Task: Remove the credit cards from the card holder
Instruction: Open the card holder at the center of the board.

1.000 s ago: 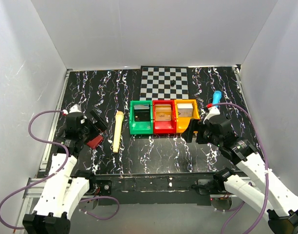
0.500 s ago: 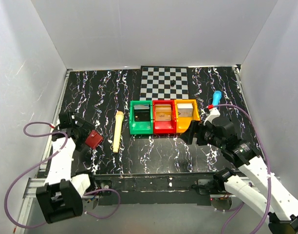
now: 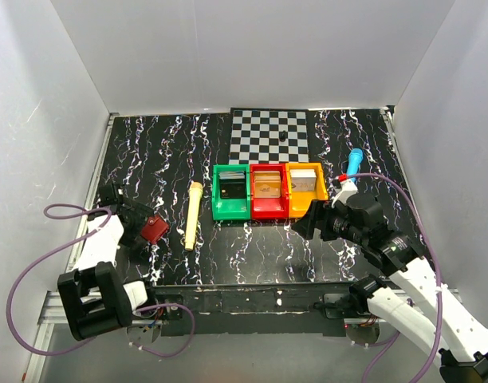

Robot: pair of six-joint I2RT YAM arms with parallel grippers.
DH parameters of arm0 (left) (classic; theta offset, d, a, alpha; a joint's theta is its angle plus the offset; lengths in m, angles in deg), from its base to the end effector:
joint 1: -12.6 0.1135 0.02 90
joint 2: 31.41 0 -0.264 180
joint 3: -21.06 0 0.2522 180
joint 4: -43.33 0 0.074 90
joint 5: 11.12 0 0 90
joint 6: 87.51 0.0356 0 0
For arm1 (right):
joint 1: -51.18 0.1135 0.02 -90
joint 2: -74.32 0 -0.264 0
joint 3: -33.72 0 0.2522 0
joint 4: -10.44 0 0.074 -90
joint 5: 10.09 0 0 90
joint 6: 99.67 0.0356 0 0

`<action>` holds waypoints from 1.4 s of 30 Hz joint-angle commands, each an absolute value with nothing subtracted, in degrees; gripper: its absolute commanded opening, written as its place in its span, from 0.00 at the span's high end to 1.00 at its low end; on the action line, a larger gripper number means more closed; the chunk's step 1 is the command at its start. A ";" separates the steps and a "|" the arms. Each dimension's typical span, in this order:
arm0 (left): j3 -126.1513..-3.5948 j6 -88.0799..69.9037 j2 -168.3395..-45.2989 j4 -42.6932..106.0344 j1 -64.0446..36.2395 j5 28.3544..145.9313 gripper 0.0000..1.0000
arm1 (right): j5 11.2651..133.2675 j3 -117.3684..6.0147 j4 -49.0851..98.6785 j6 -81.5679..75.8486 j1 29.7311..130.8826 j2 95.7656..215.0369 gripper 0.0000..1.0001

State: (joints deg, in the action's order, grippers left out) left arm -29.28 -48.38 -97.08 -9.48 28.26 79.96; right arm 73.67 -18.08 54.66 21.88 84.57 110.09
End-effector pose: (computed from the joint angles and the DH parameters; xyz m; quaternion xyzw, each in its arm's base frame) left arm 0.1882 0.0521 0.1857 -0.5370 0.8219 -0.0662 0.1779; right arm 0.1186 0.0828 0.2858 -0.0417 0.8562 0.3147 0.4076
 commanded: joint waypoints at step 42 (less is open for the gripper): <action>-27.51 -42.51 -97.17 -6.55 28.68 84.59 0.82 | 73.40 -19.33 51.71 23.37 84.40 110.62 0.09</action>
State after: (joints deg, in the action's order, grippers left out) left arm -27.14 -43.90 -101.37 -5.11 28.56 82.83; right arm 73.71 -18.15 53.65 23.19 84.57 110.48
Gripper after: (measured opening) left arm 0.367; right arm 0.915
